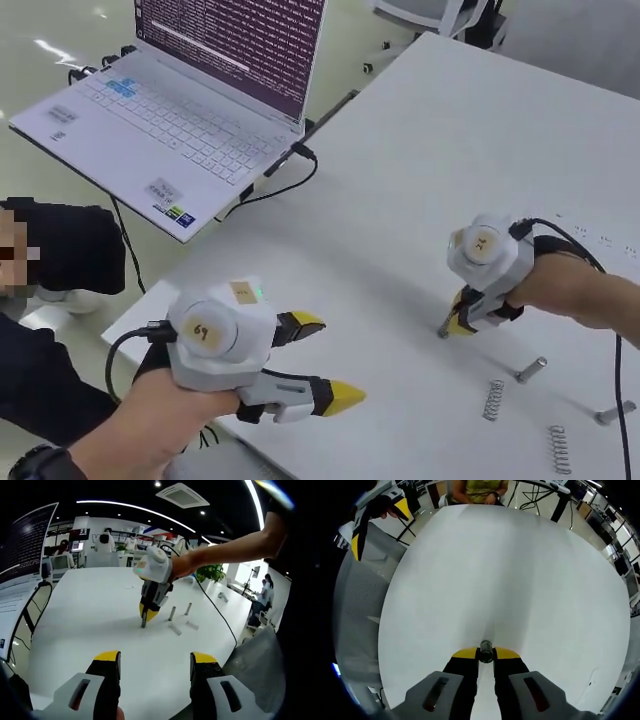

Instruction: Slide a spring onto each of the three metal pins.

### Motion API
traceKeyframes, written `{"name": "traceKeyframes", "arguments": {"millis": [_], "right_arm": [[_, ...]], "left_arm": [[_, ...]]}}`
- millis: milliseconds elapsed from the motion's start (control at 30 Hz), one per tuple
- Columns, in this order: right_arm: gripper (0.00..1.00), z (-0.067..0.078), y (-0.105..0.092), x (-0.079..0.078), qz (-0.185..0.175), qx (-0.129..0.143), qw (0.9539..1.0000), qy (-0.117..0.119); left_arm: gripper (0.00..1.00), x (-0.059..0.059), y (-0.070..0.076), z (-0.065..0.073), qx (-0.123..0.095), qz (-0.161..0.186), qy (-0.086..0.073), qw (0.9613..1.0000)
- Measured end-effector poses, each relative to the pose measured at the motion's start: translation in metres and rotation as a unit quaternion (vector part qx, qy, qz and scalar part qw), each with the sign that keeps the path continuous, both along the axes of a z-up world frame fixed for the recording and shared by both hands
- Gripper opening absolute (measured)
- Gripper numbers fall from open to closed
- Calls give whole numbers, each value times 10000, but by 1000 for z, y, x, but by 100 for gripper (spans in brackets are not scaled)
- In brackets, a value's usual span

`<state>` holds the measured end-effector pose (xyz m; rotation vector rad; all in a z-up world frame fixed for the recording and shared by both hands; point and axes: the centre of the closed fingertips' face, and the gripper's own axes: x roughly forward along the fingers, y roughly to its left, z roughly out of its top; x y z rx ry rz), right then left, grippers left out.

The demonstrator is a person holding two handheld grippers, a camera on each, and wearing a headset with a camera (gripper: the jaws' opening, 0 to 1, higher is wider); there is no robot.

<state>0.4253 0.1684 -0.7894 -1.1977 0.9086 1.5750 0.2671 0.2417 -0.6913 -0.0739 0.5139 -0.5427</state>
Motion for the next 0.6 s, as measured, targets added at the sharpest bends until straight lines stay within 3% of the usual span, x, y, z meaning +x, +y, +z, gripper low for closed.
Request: {"name": "traceKeyframes", "arguments": {"millis": [600], "right_arm": [[11,4,-2,-1,-78,28,10000,11]], "left_arm": [[51,1,-3,3,-8,-41,-26,10000]]}}
